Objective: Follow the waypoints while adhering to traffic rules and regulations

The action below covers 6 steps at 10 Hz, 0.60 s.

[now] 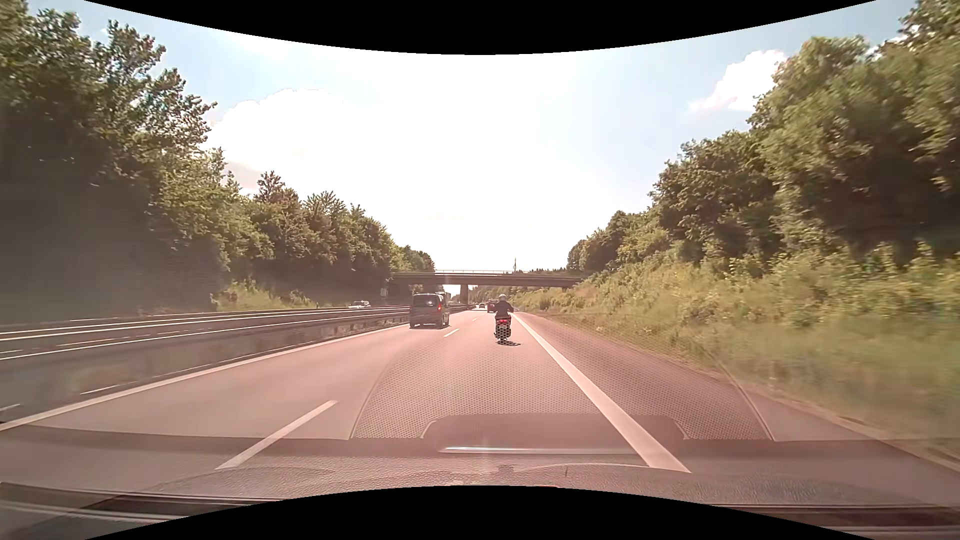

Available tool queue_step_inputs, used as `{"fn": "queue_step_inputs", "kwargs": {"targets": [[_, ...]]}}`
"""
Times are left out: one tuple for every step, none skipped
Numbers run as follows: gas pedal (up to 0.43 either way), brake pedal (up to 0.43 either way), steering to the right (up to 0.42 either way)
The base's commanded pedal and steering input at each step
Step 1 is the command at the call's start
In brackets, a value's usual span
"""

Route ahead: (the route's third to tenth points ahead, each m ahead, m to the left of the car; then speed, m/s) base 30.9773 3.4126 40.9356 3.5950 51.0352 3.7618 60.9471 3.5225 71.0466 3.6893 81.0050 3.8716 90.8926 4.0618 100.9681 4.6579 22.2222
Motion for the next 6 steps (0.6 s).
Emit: {"fn": "queue_step_inputs", "kwargs": {"targets": [[0.22,0.012,0.0],[0.22,0.012,0.001],[0.22,0.012,0.001],[0.22,0.012,0.001],[0.209,0.012,0.001],[0.209,0.012,0.001]]}}
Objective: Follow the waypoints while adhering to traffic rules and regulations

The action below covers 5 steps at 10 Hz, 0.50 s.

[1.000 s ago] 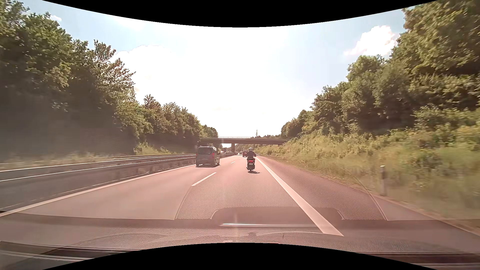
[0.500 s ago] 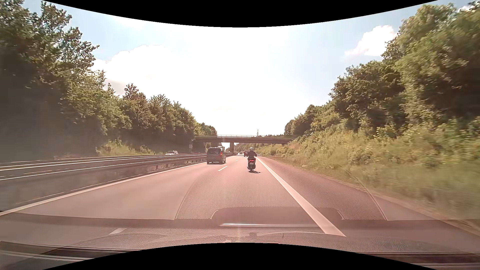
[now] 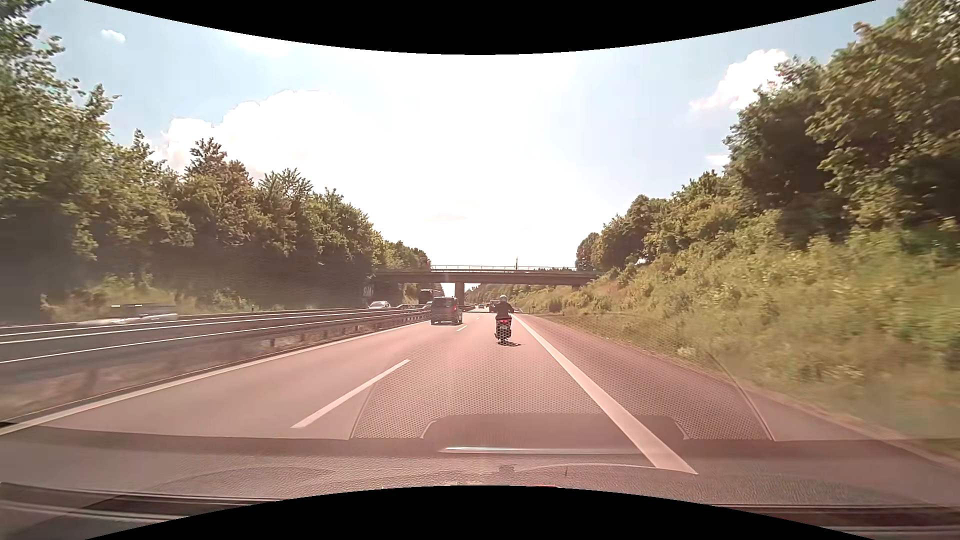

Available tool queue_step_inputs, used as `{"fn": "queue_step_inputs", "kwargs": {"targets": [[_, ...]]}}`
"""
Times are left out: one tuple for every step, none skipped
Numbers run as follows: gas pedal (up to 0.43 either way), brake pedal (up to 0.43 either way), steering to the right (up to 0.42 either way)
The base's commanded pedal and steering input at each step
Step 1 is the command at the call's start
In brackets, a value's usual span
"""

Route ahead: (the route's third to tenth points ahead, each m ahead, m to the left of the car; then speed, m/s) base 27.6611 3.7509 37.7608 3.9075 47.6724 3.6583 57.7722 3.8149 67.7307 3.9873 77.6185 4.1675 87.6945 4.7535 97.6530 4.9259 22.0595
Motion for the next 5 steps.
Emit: {"fn": "queue_step_inputs", "kwargs": {"targets": [[0.209,0.012,0.0],[0.209,0.012,0.001],[0.209,0.012,0.001],[0.209,0.006,0.001],[0.209,0.012,0.001]]}}
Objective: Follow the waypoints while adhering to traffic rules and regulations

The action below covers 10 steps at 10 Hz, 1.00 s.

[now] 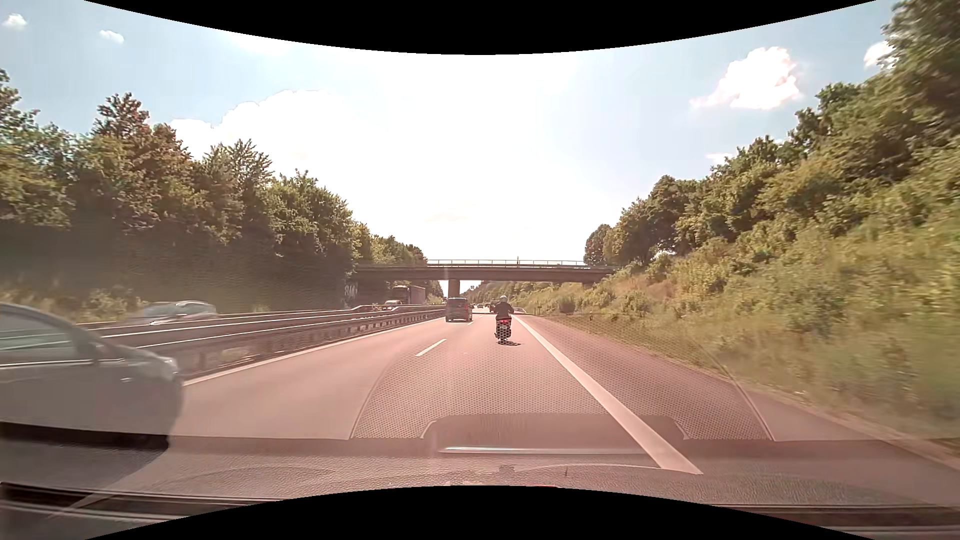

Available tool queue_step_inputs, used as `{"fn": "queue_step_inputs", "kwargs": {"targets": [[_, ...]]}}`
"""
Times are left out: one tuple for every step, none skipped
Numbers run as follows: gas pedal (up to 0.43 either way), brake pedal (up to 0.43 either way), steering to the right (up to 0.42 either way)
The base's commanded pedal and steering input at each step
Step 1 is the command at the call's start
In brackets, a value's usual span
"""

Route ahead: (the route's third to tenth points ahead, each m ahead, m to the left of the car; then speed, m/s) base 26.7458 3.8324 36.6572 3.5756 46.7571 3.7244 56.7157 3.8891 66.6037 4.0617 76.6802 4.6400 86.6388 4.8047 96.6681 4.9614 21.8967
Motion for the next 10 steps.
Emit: {"fn": "queue_step_inputs", "kwargs": {"targets": [[0.209,0.012,0.001],[0.209,0.012,0.001],[0.209,0.012,0.001],[0.209,0.012,0.001],[0.209,0.012,0.001],[0.209,0.012,0.001],[0.209,0.012,0.001],[0.209,0.012,0.003],[0.209,0.012,0.003],[0.209,0.012,0.003]]}}
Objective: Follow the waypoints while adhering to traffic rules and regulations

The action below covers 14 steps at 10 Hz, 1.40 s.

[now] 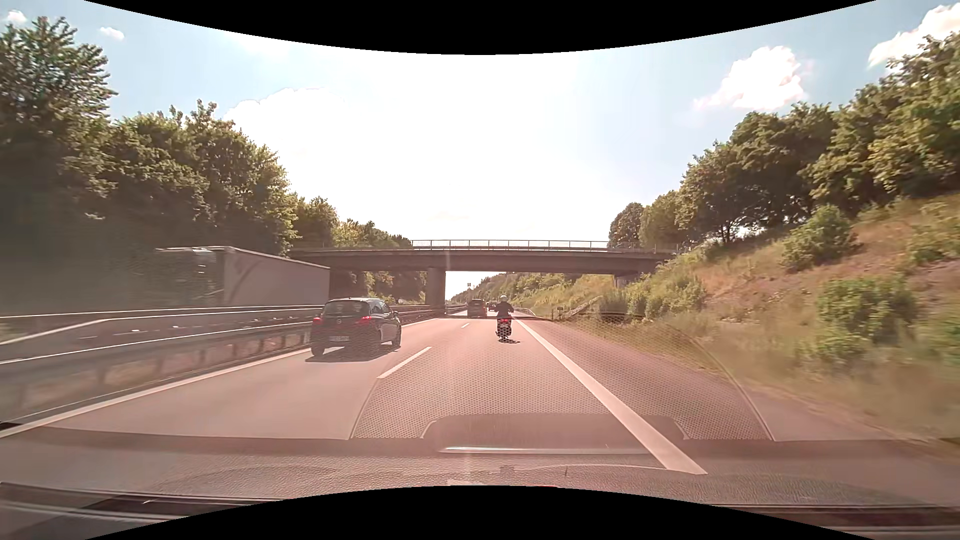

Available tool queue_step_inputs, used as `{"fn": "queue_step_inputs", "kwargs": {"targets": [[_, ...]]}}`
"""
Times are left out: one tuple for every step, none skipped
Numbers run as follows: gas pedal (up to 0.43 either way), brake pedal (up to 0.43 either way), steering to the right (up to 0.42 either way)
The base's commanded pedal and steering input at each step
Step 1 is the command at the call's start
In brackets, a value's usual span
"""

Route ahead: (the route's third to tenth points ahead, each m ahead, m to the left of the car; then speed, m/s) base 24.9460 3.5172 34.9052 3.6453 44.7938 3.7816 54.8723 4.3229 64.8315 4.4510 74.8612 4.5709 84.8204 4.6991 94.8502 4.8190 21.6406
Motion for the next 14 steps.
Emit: {"fn": "queue_step_inputs", "kwargs": {"targets": [[0.209,0.012,0.001],[0.209,0.012,0.0],[0.209,0.012,-0.001],[0.209,0.012,-0.001],[0.209,0.012,0.0],[0.22,0.012,0.002],[0.22,0.012,0.002],[0.22,0.012,0.002],[0.22,0.006,0.002],[0.228,0.012,0.002],[0.228,0.012,0.002],[0.228,0.012,0.002],[0.24,0.012,0.0],[0.248,0.012,-0.005]]}}
